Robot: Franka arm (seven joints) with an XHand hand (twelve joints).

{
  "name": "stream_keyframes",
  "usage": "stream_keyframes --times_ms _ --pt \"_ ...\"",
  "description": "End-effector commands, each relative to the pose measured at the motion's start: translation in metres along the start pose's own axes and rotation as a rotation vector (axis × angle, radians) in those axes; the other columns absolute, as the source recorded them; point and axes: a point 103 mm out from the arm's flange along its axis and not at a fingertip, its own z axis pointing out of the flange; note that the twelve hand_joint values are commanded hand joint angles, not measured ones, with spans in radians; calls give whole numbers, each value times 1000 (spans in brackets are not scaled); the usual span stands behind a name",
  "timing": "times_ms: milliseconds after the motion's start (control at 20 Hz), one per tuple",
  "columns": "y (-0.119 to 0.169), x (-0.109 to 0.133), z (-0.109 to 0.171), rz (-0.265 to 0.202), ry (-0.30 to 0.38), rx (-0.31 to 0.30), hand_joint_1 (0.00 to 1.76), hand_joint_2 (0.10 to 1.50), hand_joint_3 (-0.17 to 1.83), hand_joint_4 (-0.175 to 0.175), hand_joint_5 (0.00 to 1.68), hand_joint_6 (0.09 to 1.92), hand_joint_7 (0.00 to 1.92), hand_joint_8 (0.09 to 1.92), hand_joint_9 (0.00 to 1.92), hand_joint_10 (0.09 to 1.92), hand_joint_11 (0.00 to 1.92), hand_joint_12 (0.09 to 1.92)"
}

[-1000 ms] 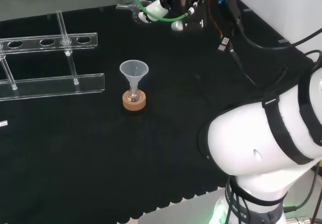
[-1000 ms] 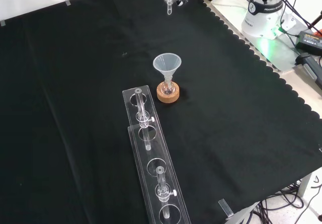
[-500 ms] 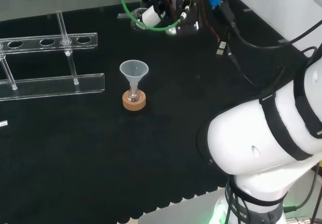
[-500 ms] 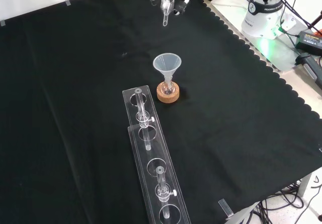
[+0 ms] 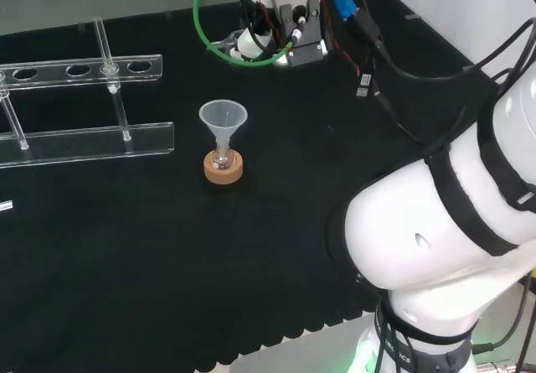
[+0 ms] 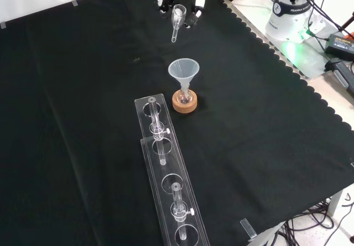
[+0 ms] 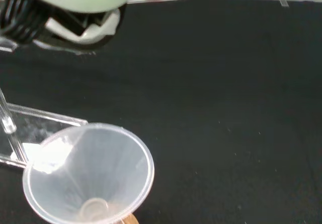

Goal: Pour all the NaCl from the weighing funnel into the round-bottom flask.

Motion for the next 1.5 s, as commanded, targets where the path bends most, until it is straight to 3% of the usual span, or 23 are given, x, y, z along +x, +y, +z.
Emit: stream_keyframes --times_ms 50,600,1150,1500 --pt "-9 -1 9 25 -9 38 1204 485 945 -175 1331 722 1622 805 1740 257 1543 675" --pt "-17 -10 41 67 11 105 1204 485 945 -175 1331 724 1622 807 1741 255 1544 672" --pt "-13 -16 53 124 -76 171 1204 485 945 -175 1330 726 1622 808 1741 253 1545 670" --pt "-16 -16 47 159 -127 180 1204 485 946 -175 1329 727 1621 809 1742 252 1546 668"
